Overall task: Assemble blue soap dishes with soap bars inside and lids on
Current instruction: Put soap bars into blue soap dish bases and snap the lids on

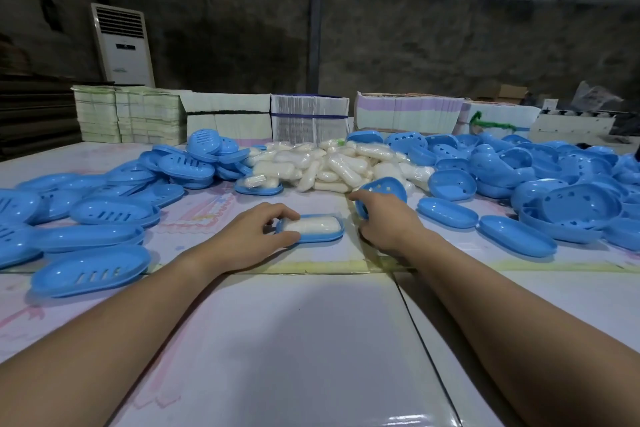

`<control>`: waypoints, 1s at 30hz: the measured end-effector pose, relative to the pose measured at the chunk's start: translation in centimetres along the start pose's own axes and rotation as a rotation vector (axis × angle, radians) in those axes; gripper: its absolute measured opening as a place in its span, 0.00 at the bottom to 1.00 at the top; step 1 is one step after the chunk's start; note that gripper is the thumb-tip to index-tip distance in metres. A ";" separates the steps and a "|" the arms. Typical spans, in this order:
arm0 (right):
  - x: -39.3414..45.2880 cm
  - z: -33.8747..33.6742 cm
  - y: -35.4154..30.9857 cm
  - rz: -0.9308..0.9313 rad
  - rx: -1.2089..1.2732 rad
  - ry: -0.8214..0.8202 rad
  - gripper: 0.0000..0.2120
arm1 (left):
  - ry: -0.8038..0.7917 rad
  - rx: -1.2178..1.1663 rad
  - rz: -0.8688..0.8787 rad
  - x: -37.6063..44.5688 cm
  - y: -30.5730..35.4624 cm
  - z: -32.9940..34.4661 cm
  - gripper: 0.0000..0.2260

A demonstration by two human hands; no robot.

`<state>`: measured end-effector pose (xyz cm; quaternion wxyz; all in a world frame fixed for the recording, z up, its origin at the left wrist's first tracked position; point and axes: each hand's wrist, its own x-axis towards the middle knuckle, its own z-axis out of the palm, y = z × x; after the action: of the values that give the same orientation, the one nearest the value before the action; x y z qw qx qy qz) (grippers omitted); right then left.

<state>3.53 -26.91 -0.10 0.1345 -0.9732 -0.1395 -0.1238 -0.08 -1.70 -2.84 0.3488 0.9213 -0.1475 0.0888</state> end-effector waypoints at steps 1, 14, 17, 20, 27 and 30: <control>0.0 0.0 0.1 0.001 0.005 0.005 0.29 | 0.000 -0.003 -0.002 0.0 0.0 0.0 0.10; -0.3 -0.7 -2.4 -0.013 0.708 0.281 0.22 | 0.017 -0.029 -0.004 0.1 0.0 0.0 0.09; -0.4 -1.0 -2.9 -0.004 0.944 0.251 0.22 | 0.020 -0.026 0.000 0.0 0.0 0.0 0.10; -0.3 -0.8 -3.1 0.069 1.208 0.139 0.18 | 0.019 -0.018 0.010 -0.1 0.1 0.0 0.10; 0.2 1.0 -2.7 0.158 0.853 0.031 0.17 | 0.015 -0.011 -0.014 -0.3 0.6 0.0 0.23; 0.0 1.1 -2.9 -0.011 0.597 0.018 0.20 | 0.015 -0.001 -0.011 -0.4 0.6 0.0 0.27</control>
<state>2.86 -23.93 -0.43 0.4155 -0.8886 -0.1737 -0.0867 -0.64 -2.06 -2.52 0.3511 0.9211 -0.1397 0.0934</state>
